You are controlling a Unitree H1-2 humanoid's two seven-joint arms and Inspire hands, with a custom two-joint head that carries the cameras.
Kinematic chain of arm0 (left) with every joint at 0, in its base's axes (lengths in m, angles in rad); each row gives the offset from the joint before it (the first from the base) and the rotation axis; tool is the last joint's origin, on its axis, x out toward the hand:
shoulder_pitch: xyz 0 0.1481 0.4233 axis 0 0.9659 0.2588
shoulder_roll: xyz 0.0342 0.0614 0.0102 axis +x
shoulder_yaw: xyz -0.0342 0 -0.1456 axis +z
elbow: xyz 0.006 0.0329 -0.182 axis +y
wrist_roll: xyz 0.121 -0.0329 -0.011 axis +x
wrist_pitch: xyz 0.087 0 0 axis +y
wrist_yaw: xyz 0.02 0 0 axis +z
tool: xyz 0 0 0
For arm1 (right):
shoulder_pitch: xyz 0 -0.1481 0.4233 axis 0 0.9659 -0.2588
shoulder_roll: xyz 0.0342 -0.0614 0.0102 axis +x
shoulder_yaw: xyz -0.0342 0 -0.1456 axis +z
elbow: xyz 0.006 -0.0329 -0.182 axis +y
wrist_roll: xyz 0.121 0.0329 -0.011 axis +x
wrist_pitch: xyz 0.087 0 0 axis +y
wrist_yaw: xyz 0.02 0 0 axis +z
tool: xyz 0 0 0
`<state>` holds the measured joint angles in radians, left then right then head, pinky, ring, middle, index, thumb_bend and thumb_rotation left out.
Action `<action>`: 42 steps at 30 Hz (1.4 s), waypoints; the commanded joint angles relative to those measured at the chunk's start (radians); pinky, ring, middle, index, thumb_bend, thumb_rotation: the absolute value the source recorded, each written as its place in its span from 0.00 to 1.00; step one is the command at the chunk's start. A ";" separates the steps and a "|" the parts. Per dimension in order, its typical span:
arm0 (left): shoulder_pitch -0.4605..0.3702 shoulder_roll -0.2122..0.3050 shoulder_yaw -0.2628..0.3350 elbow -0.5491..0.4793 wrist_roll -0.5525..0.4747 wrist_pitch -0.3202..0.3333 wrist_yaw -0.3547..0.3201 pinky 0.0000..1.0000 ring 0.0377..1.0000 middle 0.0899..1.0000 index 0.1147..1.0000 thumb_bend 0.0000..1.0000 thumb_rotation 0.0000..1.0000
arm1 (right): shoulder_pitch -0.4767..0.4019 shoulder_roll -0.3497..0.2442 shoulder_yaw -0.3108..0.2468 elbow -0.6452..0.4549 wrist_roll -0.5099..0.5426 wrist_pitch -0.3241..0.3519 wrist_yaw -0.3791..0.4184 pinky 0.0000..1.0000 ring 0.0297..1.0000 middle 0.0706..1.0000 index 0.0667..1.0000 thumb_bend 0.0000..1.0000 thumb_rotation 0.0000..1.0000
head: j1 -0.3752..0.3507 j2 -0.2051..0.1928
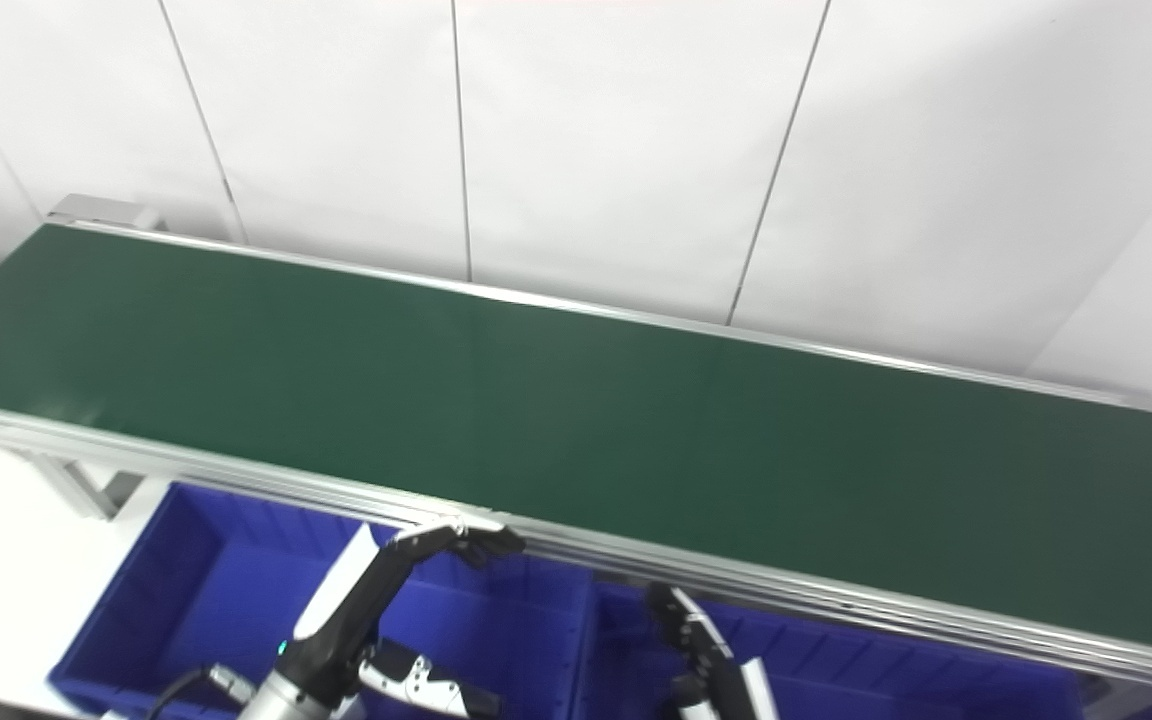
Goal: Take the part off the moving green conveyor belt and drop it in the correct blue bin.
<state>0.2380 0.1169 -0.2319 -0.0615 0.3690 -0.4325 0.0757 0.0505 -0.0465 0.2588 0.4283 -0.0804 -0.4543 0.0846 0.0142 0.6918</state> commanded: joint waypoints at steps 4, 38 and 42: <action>-0.045 -0.032 -0.031 0.136 -0.044 -0.037 0.096 0.65 0.71 0.72 0.67 1.00 0.55 | -0.023 0.036 0.024 -0.009 -0.029 -0.016 -0.051 0.87 0.87 0.84 0.85 0.85 1.00 | -0.088 0.033; -0.102 -0.098 -0.091 0.364 -0.134 -0.036 0.037 0.92 0.97 0.98 0.94 0.91 1.00 | 0.013 -0.042 -0.020 -0.100 -0.012 -0.015 -0.023 0.88 0.88 0.85 0.86 0.84 1.00 | 0.067 0.103; -0.107 -0.101 -0.095 0.364 -0.091 -0.036 0.045 0.95 0.98 0.99 0.95 0.90 1.00 | 0.011 -0.046 -0.026 -0.098 -0.004 -0.016 -0.020 0.88 0.87 0.84 0.85 0.83 1.00 | 0.073 0.105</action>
<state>0.1510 0.0206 -0.3225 0.3171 0.2581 -0.4410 0.1146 0.0713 -0.0916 0.2388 0.3549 -0.1002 -0.4542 0.0622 0.0859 0.7961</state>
